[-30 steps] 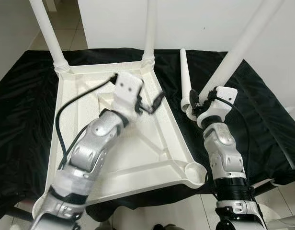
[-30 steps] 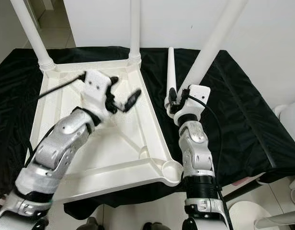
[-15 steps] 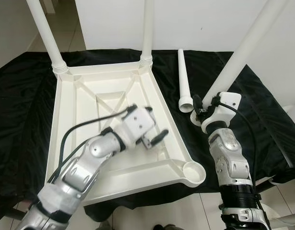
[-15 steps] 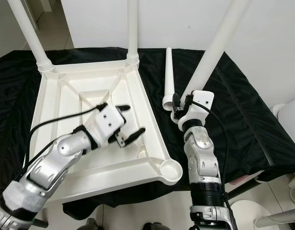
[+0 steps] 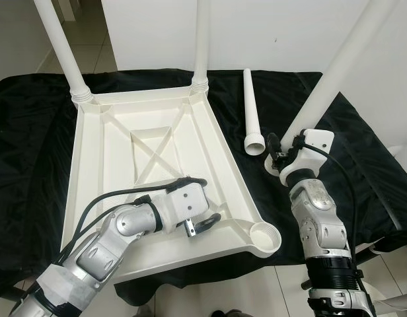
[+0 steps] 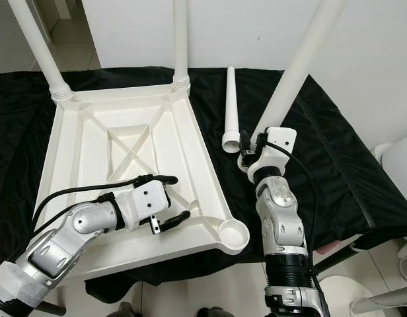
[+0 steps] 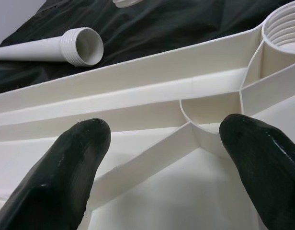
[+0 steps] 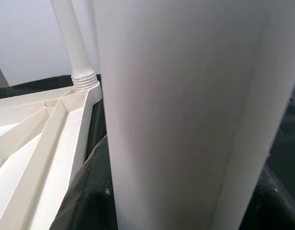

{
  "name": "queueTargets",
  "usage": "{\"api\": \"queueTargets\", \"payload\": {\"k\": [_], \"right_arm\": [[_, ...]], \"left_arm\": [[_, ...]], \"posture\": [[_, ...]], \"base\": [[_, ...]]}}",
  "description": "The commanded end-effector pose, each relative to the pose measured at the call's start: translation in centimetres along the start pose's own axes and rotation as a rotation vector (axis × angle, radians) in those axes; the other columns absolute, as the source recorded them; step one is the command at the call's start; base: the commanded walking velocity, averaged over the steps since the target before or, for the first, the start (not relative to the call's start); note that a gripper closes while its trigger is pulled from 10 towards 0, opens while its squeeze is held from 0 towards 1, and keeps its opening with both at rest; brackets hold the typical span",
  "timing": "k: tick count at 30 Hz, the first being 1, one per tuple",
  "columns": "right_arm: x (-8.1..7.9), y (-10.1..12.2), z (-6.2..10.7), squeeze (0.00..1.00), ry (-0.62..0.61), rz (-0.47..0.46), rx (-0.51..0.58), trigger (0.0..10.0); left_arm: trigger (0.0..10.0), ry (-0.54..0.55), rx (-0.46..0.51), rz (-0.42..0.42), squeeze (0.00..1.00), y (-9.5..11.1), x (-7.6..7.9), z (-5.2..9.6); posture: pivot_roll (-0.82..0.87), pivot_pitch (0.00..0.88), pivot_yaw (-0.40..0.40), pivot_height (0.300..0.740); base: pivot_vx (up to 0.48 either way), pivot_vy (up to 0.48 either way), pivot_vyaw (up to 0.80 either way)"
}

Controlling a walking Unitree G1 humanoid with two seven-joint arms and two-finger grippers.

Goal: Building children table

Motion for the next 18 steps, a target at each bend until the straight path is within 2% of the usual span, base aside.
{"api": "queueTargets", "payload": {"k": [1, 7, 11, 18], "right_arm": [[0.0, 0.1, 0.3, 0.0, 0.003, 0.01, 0.0, 10.0], [0.0, 0.1, 0.3, 0.0, 0.004, 0.009, 0.0, 10.0], [0.1, 0.1, 0.4, 0.0, 0.0, 0.009, -0.002, 10.0], [0.2, 0.0, 0.5, 0.0, -0.007, 0.012, -0.002, 10.0]], "left_arm": [[10.0, -0.074, -0.075, 0.001, 0.0, -1.9, 1.6, 0.5], [10.0, -0.073, -0.091, -0.01, 0.0, -2.4, 1.4, 0.7], [10.0, -0.034, 0.019, 0.097, 0.0, -0.7, 0.4, 1.2], [10.0, -0.094, 0.076, 0.137, 0.0, 0.2, 1.6, 1.8]], "posture": [[0.04, 0.097, -0.03, 0.74], [0.04, 0.097, -0.027, 0.74], [0.04, 0.102, -0.025, 0.74], [0.04, 0.108, -0.02, 0.74]], "base": [[0.0, 0.0, 0.0], [0.0, 0.0, 0.0], [0.0, 0.0, 0.0], [0.0, 0.0, 0.0]]}}
Point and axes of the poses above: a point about 5 cm out from each wrist's last joint towards the gripper, its own z axis pointing back from the gripper into the wrist, its own y axis along the axis of the wrist's last joint, x = y × z, the point moved 5 cm from there along -z, pointing out of the wrist towards the gripper, and after that the axes turned 13 degrees about -z, right-handed, at the moved point
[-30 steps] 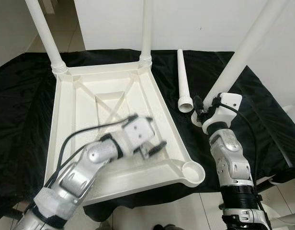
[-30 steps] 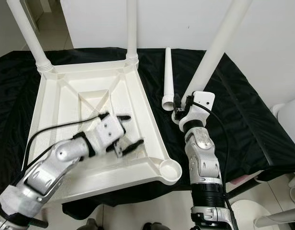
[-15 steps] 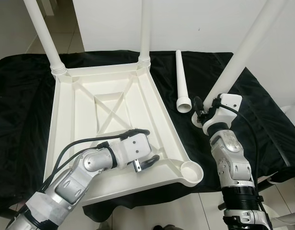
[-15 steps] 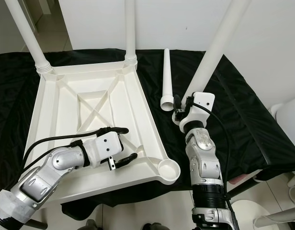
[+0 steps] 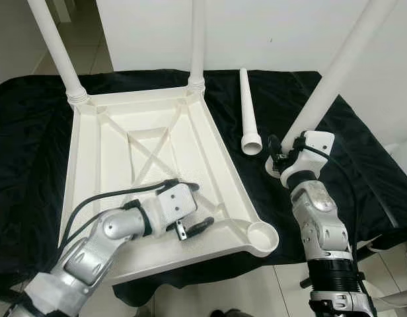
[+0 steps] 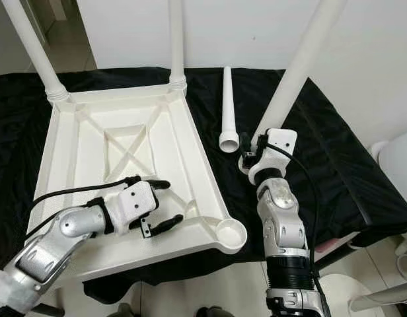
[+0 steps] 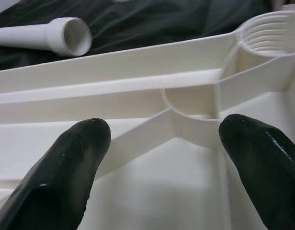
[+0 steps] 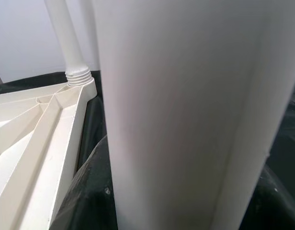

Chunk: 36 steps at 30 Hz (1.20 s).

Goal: Building children table

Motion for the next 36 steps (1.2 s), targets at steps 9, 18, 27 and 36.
{"api": "queueTargets", "payload": {"k": [9, 18, 27, 36], "right_arm": [[0.0, 0.1, 0.3, 0.0, -0.005, 0.005, 0.003, 10.0], [-0.1, 0.1, 0.3, 0.0, -0.005, 0.002, 0.002, 10.0], [-0.3, -0.1, 0.3, 0.0, -0.001, -0.003, -0.001, 10.0], [-0.9, -0.2, 0.5, 0.0, 0.038, -0.002, -0.005, 10.0]], "left_arm": [[10.0, -0.091, -0.048, -0.061, 0.0, -0.9, 1.7, -0.2], [10.0, 0.042, -0.188, -0.083, 0.0, -3.3, -0.5, -0.5], [10.0, 0.284, -0.253, -0.033, 0.0, -4.1, -5.3, -0.5], [10.0, 0.397, -0.243, 0.007, 0.0, -3.9, -7.3, -0.6]], "posture": [[0.04, 0.12, -0.017, 0.74], [0.04, 0.122, -0.015, 0.74], [0.04, 0.123, -0.016, 0.74], [0.04, 0.119, -0.015, 0.74]], "base": [[0.0, 0.0, 0.0], [0.0, 0.0, 0.0], [0.0, 0.0, 0.0], [0.0, 0.0, 0.0]]}}
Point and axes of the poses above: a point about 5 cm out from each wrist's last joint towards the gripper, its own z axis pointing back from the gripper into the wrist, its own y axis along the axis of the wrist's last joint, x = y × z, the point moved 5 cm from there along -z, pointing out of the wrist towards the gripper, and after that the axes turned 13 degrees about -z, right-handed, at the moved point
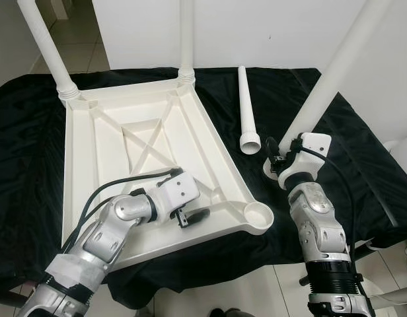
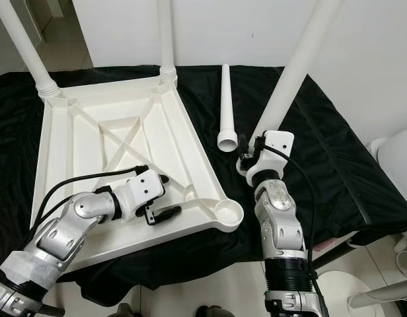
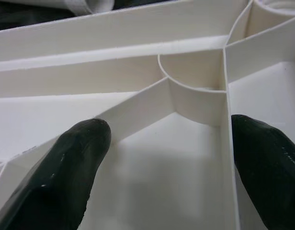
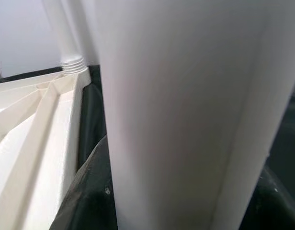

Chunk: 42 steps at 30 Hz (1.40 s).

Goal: Building children table

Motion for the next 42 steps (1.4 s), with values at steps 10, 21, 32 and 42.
{"api": "queueTargets", "payload": {"k": [10, 21, 32, 42], "right_arm": [[-3.2, -0.6, 1.2, 0.0, 0.178, 0.012, -0.015, 10.0], [-4.4, -1.6, 2.9, 0.0, 0.23, 0.035, -0.013, 10.0], [-3.8, -1.6, 5.3, 0.0, 0.221, 0.057, 0.023, 10.0], [-3.5, -2.2, 7.1, 0.0, 0.209, 0.07, 0.008, 10.0]], "left_arm": [[10.0, 0.343, -0.016, 0.057, 0.0, 0.5, -4.1, 0.4], [10.0, 0.274, 0.073, 0.182, 0.0, 1.2, -3.5, 1.7], [10.0, 0.253, 0.083, 0.183, 0.0, 1.3, -3.3, 2.4], [10.0, 0.238, 0.097, 0.186, 0.0, 1.7, -2.9, 2.6]], "posture": [[0.04, 0.12, -0.011, 0.74], [0.06, 0.129, -0.029, 0.74], [0.06, 0.123, -0.033, 0.74], [0.06, 0.118, -0.039, 0.74]], "base": [[0.0, 0.0, 0.0], [0.0, 0.0, 0.0], [0.0, 0.0, 0.0], [0.0, 0.0, 0.0]]}}
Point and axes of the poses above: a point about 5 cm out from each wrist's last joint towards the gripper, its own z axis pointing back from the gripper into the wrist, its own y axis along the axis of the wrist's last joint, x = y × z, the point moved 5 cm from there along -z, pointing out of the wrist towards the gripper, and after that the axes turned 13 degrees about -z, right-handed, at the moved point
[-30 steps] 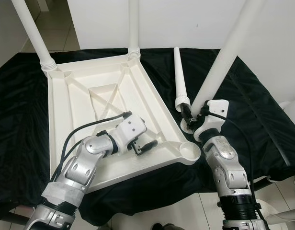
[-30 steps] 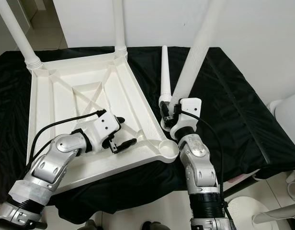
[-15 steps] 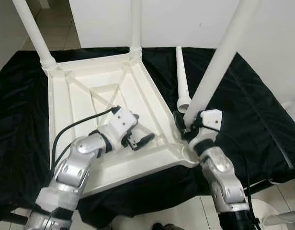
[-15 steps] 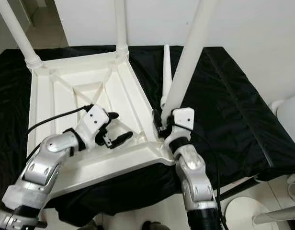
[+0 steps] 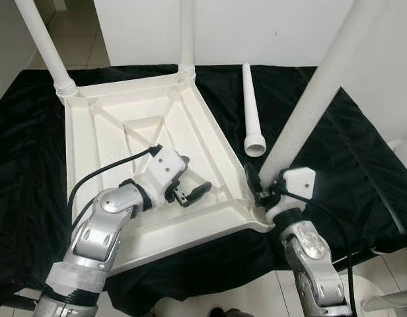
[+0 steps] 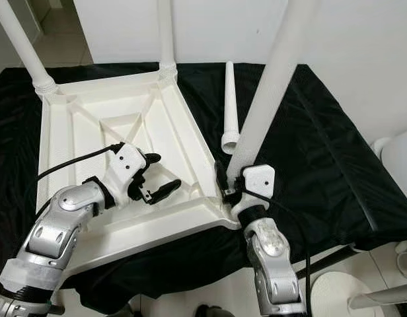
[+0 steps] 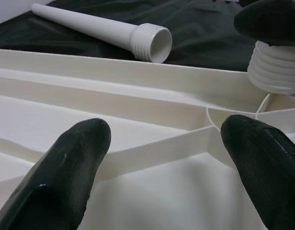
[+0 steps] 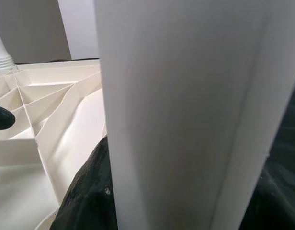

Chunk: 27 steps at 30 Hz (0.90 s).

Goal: Building children table

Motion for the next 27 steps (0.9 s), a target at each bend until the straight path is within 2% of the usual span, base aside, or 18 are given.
{"api": "queueTargets", "payload": {"k": [1, 10, 16, 27], "right_arm": [[-0.2, -0.4, 0.6, 0.0, 0.01, 0.012, -0.019, 10.0], [-0.5, -1.4, 2.3, 0.0, 0.035, 0.04, -0.068, 10.0], [-0.4, -2.1, 3.0, 0.0, 0.04, 0.046, -0.097, 10.0], [1.1, -3.1, 3.9, 0.0, 0.018, 0.061, -0.142, 10.0]], "left_arm": [[10.0, 0.053, -0.021, 0.009, 0.0, -0.3, -0.3, 0.2], [10.0, 0.002, -0.01, 0.006, 0.0, 0.0, 0.8, 0.2], [10.0, -0.006, -0.017, 0.004, 0.0, -0.2, 0.9, 0.3], [10.0, -0.013, -0.027, -0.002, 0.0, -0.2, 1.0, 0.4]], "posture": [[0.06, 0.118, -0.039, 0.74], [0.04, 0.108, -0.041, 0.74], [0.04, 0.106, -0.037, 0.74], [0.04, 0.106, -0.027, 0.74]], "base": [[0.0, 0.0, 0.0], [0.0, 0.0, 0.0], [0.0, 0.0, 0.0], [0.0, 0.0, 0.0]]}}
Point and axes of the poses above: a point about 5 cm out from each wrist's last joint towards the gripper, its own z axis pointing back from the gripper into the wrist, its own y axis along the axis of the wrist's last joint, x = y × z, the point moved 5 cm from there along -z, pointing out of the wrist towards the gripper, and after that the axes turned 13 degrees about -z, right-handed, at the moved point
